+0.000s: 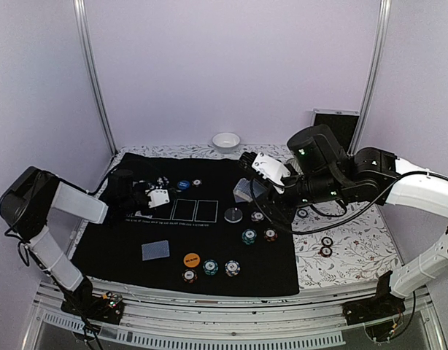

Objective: Distribute texas hold em gaming equipment
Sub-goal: Flop the poker card into the community card area.

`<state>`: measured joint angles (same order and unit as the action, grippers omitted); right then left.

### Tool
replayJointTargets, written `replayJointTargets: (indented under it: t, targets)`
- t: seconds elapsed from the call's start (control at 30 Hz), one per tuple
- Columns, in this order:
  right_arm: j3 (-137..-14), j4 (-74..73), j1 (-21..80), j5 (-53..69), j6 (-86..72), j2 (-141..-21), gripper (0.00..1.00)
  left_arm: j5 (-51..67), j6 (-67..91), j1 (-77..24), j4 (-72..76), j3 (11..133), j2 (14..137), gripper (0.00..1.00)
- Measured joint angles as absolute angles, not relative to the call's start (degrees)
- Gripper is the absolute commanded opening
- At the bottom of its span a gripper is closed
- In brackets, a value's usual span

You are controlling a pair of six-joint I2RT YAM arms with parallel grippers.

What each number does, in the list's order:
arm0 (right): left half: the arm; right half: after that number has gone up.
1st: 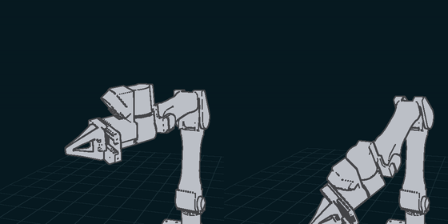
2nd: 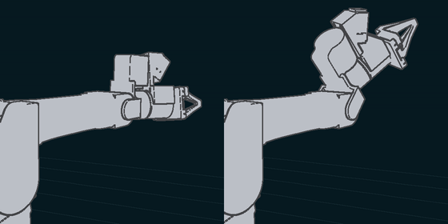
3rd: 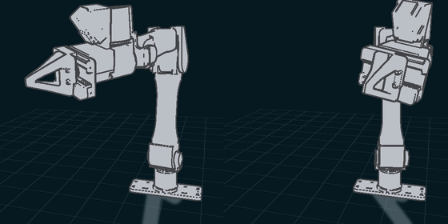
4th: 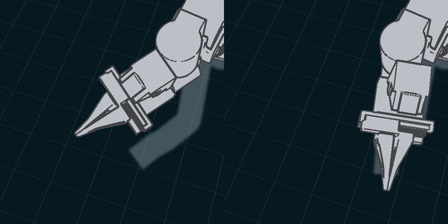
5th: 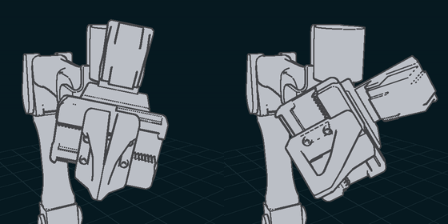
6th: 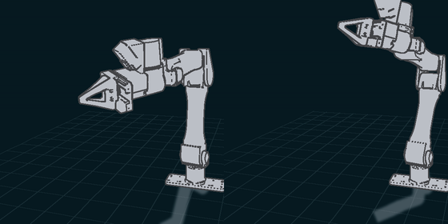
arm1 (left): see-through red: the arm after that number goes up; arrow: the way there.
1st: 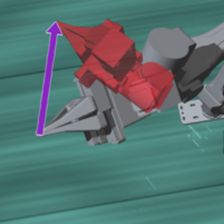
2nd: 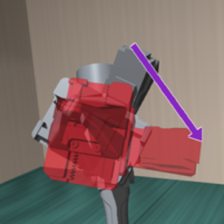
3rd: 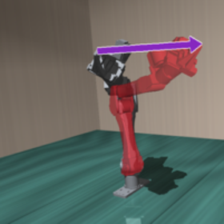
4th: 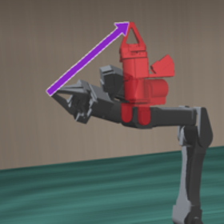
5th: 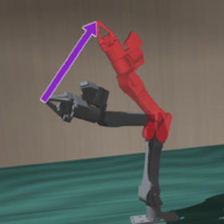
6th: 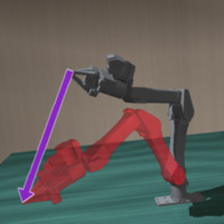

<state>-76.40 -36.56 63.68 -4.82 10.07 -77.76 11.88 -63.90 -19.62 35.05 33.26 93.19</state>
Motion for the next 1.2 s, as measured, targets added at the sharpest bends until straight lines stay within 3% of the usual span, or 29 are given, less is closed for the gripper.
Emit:
replayJointTargets:
  t: [0.33,0.7,1.2]
  targets:
    - [-76.40,-36.53,63.68,-4.84,10.04,-77.52,0.04,13.47,-64.58,-21.76,29.21,33.36,98.56,0.00]
    - [-76.40,-36.53,63.68,-4.86,9.87,-76.16,0.04,7.77,-65.60,-21.69,15.16,39.42,98.37,0.00]
    - [-76.40,-36.56,63.68,-5.34,9.85,-76.12,0.04,9.26,-65.82,-19.94,3.75,42.68,98.37,0.00]
